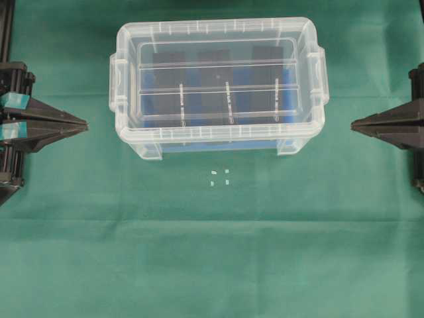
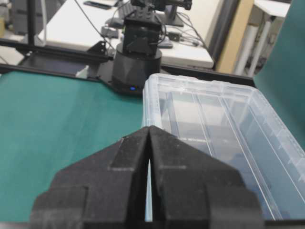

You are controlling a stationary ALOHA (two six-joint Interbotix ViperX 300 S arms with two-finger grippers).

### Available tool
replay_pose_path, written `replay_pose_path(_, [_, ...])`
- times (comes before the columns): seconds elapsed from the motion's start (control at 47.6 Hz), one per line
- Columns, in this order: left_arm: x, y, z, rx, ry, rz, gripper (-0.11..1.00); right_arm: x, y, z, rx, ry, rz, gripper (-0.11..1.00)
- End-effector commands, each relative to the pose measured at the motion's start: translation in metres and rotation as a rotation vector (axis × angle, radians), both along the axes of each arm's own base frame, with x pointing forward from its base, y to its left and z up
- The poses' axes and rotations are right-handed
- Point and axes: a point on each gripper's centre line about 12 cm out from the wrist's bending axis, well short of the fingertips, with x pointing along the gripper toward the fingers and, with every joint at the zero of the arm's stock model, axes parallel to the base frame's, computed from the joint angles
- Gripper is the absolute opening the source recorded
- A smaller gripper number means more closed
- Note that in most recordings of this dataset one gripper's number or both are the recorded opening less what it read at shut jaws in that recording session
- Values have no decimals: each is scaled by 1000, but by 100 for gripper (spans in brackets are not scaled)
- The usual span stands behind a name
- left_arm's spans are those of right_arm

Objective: Clamp the lid of the box with both arms, then lift and open it.
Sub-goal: 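Rotate both grippers to face the box's left and right lid edges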

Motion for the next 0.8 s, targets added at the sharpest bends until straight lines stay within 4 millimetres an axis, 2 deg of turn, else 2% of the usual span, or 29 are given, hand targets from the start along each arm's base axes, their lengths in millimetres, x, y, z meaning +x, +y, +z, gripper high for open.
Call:
replay_pose_path(0.0, [3, 0, 2, 6, 28, -2, 1, 2, 1, 11, -2, -25, 3, 0])
replay_pose_path(0.294, [3, 3, 1, 13, 42, 16, 1, 5, -3, 18, -3, 49, -16, 0])
replay_pose_path(0.777, [-3, 53, 6, 14, 66, 267, 1, -5, -77, 23, -26, 87, -377, 0])
